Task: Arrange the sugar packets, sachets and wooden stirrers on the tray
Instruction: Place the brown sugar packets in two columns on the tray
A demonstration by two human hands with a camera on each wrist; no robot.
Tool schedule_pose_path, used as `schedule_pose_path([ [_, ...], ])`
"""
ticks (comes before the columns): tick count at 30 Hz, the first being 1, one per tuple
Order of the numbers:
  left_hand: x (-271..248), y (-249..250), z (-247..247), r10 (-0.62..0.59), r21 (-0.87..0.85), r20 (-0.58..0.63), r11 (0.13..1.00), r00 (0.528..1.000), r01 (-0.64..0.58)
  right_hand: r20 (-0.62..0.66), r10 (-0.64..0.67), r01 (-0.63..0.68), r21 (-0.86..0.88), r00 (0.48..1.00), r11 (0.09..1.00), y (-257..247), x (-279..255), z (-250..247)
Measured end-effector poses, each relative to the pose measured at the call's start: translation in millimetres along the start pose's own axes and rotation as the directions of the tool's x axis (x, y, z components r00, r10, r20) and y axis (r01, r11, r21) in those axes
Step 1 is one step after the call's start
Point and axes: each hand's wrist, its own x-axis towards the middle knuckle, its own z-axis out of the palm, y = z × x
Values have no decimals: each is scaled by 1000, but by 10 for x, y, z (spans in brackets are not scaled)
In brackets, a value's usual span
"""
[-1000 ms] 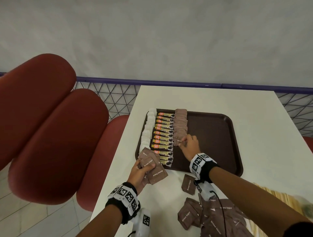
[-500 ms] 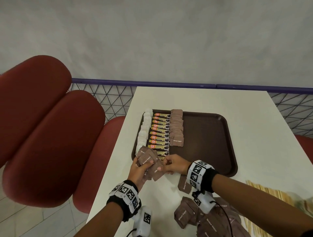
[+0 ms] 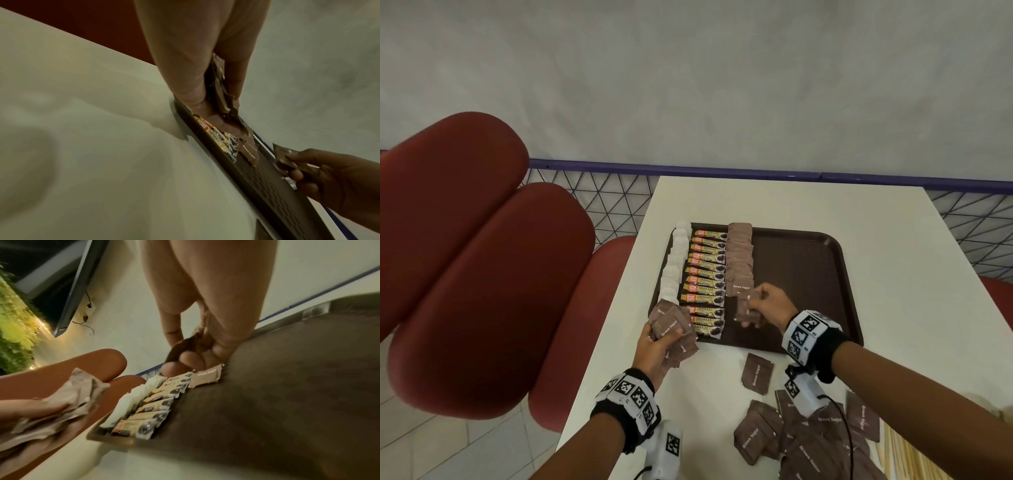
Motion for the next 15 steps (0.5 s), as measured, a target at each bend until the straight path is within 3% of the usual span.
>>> schedule_pose_path([
  [3, 2, -11, -2, -11, -7, -2, 1000, 1000, 11, -102, -63, 28, -308, 993, 951, -18, 86, -130],
  [7, -8, -13, -8, -15, 10, -11, 1000, 1000, 15, -76, -97, 44, -511, 992, 858, -65, 178, -164],
  [15, -14, 10, -40, -45, 0, -47, 999, 998, 45, -130, -93, 6, -549, 987, 836, -7, 416, 44],
])
